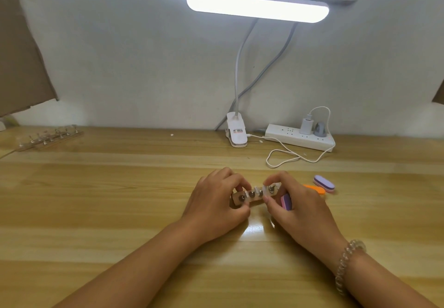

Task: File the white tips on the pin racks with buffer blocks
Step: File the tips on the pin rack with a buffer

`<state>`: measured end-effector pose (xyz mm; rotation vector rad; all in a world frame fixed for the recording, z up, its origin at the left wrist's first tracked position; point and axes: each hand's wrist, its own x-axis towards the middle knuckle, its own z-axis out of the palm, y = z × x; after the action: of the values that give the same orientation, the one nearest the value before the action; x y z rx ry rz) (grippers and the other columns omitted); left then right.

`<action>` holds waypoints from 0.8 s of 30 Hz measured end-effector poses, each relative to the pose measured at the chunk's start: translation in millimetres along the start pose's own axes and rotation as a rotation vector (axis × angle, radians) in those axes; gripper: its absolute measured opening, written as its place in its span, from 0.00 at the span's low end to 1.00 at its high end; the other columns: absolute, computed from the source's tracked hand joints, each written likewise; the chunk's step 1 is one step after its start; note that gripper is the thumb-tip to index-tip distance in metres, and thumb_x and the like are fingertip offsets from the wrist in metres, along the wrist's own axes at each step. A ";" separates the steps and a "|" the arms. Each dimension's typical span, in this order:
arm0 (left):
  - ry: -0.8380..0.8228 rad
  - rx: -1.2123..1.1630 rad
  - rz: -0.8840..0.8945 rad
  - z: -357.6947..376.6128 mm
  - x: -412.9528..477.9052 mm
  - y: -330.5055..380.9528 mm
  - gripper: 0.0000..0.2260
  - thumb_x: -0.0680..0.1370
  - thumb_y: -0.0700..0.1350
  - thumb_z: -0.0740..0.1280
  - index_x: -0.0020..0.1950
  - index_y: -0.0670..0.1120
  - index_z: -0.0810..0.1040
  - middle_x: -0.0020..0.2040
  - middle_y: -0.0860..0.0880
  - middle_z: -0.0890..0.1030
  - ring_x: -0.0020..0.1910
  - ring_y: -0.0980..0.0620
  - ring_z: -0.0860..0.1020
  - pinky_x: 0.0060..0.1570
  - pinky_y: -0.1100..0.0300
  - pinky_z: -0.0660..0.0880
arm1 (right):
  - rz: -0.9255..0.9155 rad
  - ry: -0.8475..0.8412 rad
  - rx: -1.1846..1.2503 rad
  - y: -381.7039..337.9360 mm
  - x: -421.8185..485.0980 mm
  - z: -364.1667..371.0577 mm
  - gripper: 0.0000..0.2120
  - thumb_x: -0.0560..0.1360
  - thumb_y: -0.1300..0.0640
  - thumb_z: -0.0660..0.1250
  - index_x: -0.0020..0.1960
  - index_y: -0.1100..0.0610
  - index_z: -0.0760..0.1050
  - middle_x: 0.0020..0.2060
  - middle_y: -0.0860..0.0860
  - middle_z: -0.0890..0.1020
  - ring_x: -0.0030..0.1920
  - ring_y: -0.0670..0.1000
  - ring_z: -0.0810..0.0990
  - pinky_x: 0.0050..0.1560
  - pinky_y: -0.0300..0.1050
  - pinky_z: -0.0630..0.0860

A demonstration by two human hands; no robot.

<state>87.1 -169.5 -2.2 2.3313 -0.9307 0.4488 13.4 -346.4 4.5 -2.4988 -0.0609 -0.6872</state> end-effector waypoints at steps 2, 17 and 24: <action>0.006 0.016 0.004 -0.2 -0.5 1.1 0.10 0.72 0.52 0.69 0.53 0.58 0.79 0.47 0.59 0.74 0.47 0.60 0.73 0.54 0.59 0.68 | -0.032 -0.013 -0.013 -2.6 -1.1 -0.2 0.14 0.73 0.49 0.71 0.56 0.41 0.72 0.31 0.41 0.74 0.33 0.43 0.73 0.35 0.45 0.74; 0.028 0.055 -0.069 3.1 1.5 -3.3 0.11 0.74 0.52 0.69 0.56 0.58 0.78 0.48 0.60 0.76 0.51 0.59 0.75 0.56 0.57 0.68 | -0.108 -0.017 -0.086 -4.6 -4.2 3.0 0.07 0.74 0.46 0.70 0.51 0.41 0.75 0.32 0.43 0.76 0.36 0.43 0.72 0.34 0.38 0.69; 0.048 -0.002 -0.280 0.7 8.2 -15.4 0.16 0.77 0.49 0.70 0.63 0.52 0.71 0.57 0.56 0.76 0.59 0.54 0.73 0.61 0.55 0.69 | -0.132 -0.005 -0.017 -2.4 -4.3 4.0 0.08 0.73 0.42 0.65 0.50 0.40 0.75 0.31 0.41 0.75 0.36 0.44 0.75 0.31 0.39 0.70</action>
<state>103.8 -165.1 -4.6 2.3907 -0.5695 0.3847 11.1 -341.8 0.7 -2.5300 -0.2246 -0.7372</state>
